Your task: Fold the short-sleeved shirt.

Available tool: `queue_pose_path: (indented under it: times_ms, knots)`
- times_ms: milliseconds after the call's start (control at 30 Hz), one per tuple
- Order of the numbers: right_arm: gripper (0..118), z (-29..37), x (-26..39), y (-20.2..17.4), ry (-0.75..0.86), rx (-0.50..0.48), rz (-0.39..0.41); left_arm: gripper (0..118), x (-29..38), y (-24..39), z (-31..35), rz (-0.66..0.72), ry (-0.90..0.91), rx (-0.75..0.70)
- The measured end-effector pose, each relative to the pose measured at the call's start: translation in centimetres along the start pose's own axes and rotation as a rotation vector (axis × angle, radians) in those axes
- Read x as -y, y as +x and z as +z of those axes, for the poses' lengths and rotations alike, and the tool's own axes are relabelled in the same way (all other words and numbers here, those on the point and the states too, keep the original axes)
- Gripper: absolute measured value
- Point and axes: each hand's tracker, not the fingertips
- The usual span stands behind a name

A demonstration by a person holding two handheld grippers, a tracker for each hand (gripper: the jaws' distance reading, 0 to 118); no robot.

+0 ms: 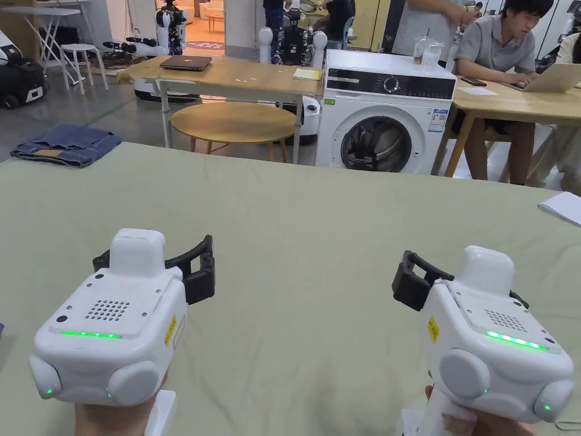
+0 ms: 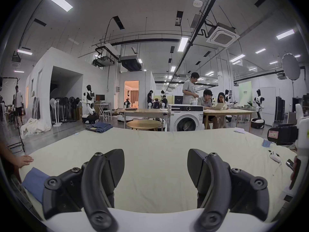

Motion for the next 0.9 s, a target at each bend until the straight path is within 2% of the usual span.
queue_pose_path:
  times_ms: [367, 500, 567, 633, 700, 767, 867, 900]
  knots:
    - [96, -0.8, 0.6, -0.2, 0.019, 0.021, 0.052, 78, 0.4, 0.2, -0.6, -0.024, 0.004, 0.021]
    - [96, -1.4, 0.0, 0.2, 0.023, -0.025, 0.022, 78, 0.2, 0.5, -1.0, -0.039, -0.003, 0.017]
    - [96, -1.6, -0.3, -0.3, 0.023, 0.016, 0.039, 78, 0.2, 0.4, -1.0, -0.029, 0.007, 0.014]
    - [96, -1.9, -0.5, -0.4, 0.0, 0.01, 0.05, 78, 0.1, 0.4, -1.0, -0.023, 0.007, 0.009]
    - [96, -2.3, -0.4, -0.3, -0.008, -0.058, 0.062, 78, 0.2, 0.4, -1.2, -0.023, 0.002, -0.002]
    - [96, -2.5, -0.1, 0.0, -0.014, -0.153, 0.039, 78, 0.3, 0.4, -1.2, -0.019, 0.002, -0.013]
    - [96, -2.3, 0.5, 0.7, -0.002, -0.269, -0.06, 78, 0.3, 0.3, -1.5, 0.001, 0.009, -0.004]
    - [96, -2.3, 0.6, 0.9, 0.018, -0.26, -0.089, 78, 0.3, 0.3, -1.7, 0.001, 0.007, -0.002]
